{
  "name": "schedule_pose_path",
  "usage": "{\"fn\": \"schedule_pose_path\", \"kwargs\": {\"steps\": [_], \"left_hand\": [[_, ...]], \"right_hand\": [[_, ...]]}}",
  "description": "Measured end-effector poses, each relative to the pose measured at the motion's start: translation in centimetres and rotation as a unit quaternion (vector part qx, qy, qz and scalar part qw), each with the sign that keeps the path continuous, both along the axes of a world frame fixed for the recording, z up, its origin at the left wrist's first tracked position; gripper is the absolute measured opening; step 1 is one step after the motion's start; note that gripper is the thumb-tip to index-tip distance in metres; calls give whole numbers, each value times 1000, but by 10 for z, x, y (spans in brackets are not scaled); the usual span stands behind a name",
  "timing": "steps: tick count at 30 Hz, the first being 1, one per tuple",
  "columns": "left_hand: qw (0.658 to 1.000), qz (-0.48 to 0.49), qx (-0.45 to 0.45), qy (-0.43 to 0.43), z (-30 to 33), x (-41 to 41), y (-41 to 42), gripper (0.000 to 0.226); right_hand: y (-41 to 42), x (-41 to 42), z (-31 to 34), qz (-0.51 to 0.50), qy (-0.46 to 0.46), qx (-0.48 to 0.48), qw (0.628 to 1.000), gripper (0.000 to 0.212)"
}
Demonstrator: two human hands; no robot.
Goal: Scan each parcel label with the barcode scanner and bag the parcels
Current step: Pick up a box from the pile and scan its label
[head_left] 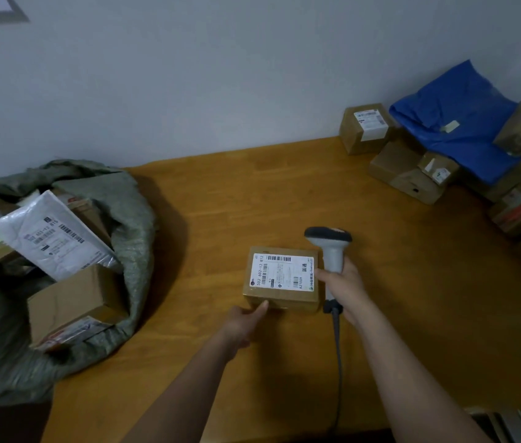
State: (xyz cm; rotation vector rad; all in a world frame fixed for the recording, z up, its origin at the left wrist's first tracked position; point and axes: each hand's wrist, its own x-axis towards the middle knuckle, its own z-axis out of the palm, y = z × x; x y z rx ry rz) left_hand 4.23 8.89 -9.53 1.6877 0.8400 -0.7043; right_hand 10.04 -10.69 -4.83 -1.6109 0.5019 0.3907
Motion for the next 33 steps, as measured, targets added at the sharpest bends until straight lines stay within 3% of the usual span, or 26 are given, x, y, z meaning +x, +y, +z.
{"fn": "schedule_pose_path", "kwargs": {"steps": [4,8,14,20,25,27,29,33], "left_hand": [[995,83,-32,-49,1,2,0,43],[989,90,-113,-41,10,-3,2,66],[990,94,-104,-16,0,-11,-9,79],[980,132,-148,-34,-1,-2,-6,46],[970,153,-178,-64,-3,-1,-12,71],[968,149,-191,-70,3,-2,-11,70],[960,164,-207,-90,13,-2,-10,66],[957,170,-195,-133,29,6,-8,69]], "right_hand": [[4,16,0,90,11,-24,996,39],[7,-2,-3,146,28,-25,988,35],[9,-9,-13,74,-8,-21,997,38],[15,6,-8,122,20,17,992,43],[20,-23,-16,102,18,49,993,43],[17,-27,-13,85,11,53,995,41],[14,-25,-5,77,-8,33,996,35],[13,-14,29,85,-87,-98,988,24]]}}
